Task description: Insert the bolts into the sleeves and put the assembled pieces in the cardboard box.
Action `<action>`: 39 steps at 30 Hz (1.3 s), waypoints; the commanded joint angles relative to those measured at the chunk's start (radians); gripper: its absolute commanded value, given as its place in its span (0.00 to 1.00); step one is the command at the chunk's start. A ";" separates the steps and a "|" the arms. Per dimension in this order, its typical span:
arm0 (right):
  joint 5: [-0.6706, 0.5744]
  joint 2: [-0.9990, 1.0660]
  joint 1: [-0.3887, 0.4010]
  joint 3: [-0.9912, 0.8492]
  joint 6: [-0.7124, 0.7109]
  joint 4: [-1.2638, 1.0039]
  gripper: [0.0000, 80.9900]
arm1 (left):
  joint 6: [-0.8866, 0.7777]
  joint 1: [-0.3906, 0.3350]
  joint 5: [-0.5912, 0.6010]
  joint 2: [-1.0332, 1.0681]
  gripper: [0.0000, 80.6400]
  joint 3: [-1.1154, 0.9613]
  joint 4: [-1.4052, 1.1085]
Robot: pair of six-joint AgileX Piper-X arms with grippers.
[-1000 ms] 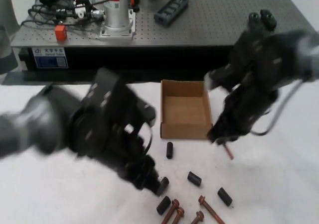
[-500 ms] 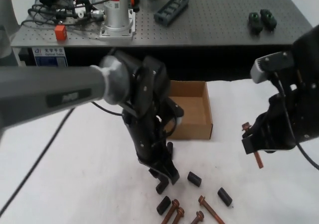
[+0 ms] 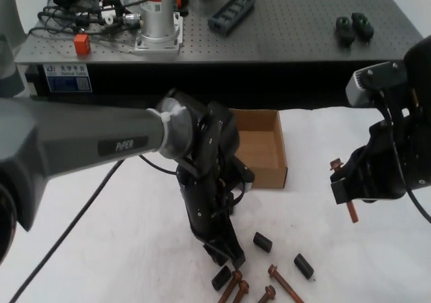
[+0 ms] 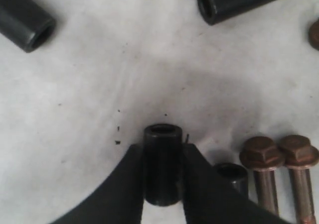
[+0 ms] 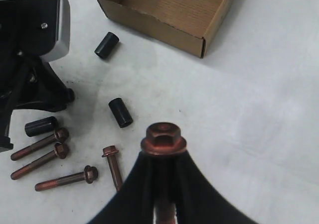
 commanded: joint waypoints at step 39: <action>-0.377 -0.100 0.173 0.429 0.747 -1.205 0.04 | -0.468 -0.001 0.547 -0.731 0.01 0.746 -1.154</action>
